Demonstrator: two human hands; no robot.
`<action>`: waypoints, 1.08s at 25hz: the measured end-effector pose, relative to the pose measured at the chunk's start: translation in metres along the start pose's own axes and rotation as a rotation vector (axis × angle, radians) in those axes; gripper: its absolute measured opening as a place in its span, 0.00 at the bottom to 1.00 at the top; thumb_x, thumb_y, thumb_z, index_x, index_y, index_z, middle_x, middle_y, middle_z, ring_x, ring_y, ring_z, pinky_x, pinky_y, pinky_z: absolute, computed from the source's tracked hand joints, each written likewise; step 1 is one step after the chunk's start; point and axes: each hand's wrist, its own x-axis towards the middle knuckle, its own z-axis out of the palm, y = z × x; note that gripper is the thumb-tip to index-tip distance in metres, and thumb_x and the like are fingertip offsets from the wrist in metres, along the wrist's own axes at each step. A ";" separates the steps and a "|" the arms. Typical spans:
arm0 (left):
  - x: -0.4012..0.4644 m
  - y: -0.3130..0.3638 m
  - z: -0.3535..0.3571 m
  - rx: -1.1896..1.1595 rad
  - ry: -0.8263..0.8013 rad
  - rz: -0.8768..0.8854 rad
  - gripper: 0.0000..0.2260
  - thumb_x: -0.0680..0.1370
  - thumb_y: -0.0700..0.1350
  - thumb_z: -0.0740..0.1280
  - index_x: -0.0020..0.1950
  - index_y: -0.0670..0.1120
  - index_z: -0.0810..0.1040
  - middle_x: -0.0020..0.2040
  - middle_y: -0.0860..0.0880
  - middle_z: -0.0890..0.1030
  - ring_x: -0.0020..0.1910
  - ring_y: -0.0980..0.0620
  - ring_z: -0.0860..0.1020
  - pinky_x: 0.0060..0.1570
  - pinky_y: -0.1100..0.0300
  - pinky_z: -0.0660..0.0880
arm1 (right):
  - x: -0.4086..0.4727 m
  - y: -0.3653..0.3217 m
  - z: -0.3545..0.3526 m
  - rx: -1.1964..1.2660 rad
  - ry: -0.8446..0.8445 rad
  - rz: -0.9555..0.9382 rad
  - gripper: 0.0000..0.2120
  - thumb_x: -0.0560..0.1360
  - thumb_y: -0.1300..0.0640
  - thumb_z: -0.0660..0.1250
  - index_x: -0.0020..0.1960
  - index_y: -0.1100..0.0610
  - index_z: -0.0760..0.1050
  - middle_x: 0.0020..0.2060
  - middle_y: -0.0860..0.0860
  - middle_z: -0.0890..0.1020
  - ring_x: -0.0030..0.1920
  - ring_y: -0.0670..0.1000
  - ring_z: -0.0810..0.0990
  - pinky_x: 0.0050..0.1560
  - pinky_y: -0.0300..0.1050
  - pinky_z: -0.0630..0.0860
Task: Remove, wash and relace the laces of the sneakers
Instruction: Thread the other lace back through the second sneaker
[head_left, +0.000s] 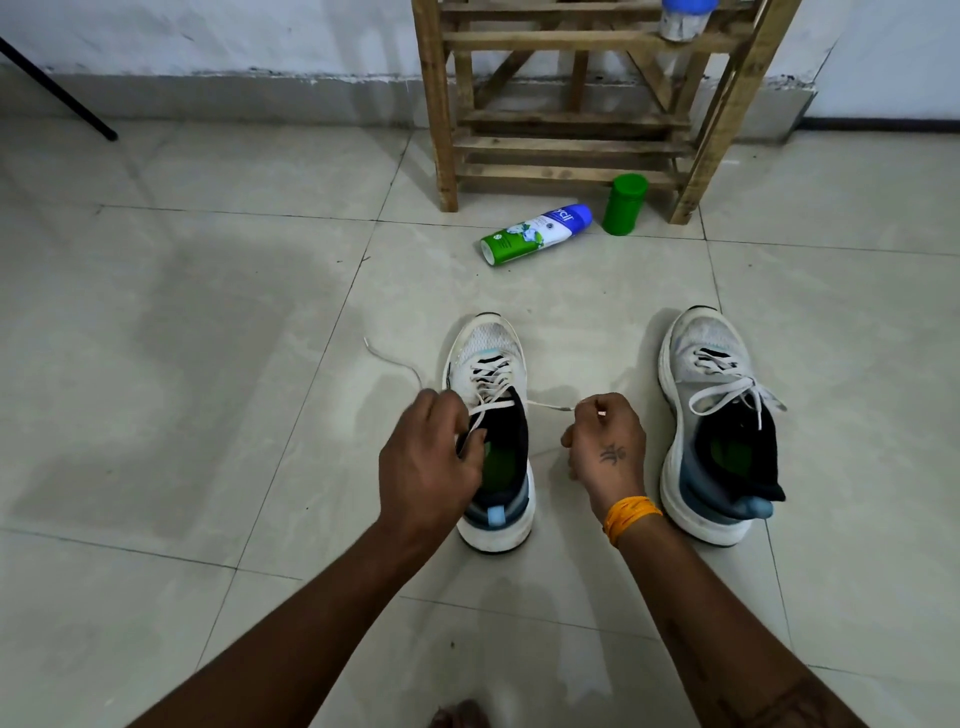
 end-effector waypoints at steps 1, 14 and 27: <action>-0.002 0.000 -0.001 0.012 -0.003 0.015 0.16 0.73 0.44 0.76 0.39 0.48 0.68 0.36 0.53 0.71 0.33 0.51 0.70 0.29 0.52 0.71 | 0.000 0.000 -0.002 -0.092 -0.003 -0.116 0.03 0.77 0.56 0.63 0.48 0.52 0.75 0.28 0.51 0.81 0.29 0.53 0.78 0.39 0.54 0.80; -0.007 -0.016 0.006 0.031 -0.078 -0.029 0.09 0.74 0.54 0.76 0.44 0.51 0.79 0.38 0.55 0.81 0.34 0.55 0.80 0.33 0.55 0.76 | -0.007 -0.010 0.005 -0.322 -0.241 -0.538 0.03 0.81 0.58 0.62 0.48 0.55 0.71 0.31 0.49 0.77 0.33 0.52 0.76 0.36 0.52 0.71; -0.010 -0.013 0.006 -0.123 -0.046 -0.164 0.08 0.75 0.49 0.77 0.41 0.49 0.80 0.37 0.55 0.81 0.33 0.57 0.80 0.37 0.54 0.78 | -0.005 -0.005 -0.001 -0.463 -0.266 -0.672 0.04 0.83 0.53 0.61 0.57 0.52 0.72 0.29 0.46 0.74 0.34 0.58 0.77 0.35 0.52 0.72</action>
